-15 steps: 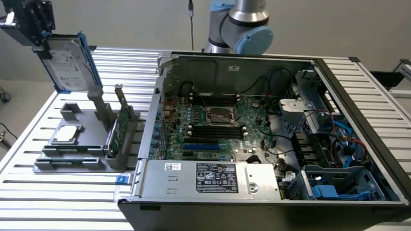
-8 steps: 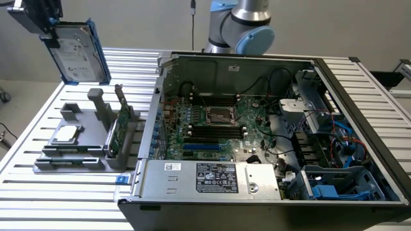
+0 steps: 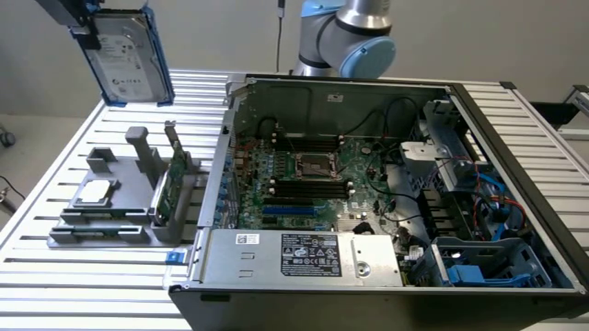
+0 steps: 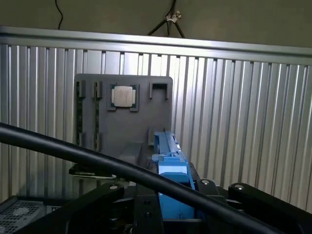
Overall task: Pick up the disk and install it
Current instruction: 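Pick up the disk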
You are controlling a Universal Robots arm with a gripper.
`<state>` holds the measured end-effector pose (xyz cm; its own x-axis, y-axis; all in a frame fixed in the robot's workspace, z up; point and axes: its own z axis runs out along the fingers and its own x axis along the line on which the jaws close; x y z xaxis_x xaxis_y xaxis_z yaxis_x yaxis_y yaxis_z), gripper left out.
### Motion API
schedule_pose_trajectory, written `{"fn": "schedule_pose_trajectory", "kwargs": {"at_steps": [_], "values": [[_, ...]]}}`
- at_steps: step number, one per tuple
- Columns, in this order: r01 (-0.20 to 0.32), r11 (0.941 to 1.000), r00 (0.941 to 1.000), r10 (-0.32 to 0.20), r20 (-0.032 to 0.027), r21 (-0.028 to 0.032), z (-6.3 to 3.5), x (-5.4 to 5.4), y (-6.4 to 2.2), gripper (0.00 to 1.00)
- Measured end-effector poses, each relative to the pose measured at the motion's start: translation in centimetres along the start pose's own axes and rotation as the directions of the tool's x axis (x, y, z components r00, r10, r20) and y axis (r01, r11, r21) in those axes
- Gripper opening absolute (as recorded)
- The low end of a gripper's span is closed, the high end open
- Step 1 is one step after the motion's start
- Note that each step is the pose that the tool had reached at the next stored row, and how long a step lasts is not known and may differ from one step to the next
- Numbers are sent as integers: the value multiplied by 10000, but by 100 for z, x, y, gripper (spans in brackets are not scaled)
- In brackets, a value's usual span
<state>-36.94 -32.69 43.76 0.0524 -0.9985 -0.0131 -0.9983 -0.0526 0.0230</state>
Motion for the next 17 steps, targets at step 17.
{"fn": "schedule_pose_trajectory", "kwargs": {"at_steps": [17], "values": [[8,10000,10000,-8,10,-38,-241,165,-759,33]]}}
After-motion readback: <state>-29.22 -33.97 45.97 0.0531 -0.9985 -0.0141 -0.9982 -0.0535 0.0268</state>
